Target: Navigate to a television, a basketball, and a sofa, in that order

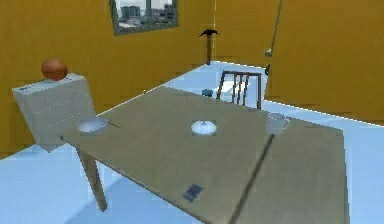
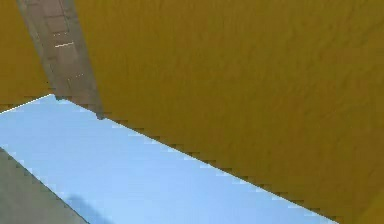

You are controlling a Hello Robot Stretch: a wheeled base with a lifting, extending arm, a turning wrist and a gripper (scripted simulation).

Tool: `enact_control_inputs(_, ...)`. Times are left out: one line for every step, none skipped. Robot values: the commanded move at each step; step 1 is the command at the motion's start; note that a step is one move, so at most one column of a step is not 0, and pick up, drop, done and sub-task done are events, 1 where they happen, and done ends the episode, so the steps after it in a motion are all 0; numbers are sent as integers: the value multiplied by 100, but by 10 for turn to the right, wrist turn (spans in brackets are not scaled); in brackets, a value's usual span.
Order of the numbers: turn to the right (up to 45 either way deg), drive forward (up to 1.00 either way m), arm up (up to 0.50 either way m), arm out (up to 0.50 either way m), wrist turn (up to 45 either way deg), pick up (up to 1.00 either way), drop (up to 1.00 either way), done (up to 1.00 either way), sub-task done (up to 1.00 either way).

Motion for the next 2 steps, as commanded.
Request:
enact_control_inputs(-450, 0, 0, 0, 0, 0, 0, 0, 0)
enact_control_inputs(-90, 0, 0, 0, 0, 0, 0, 0, 0)
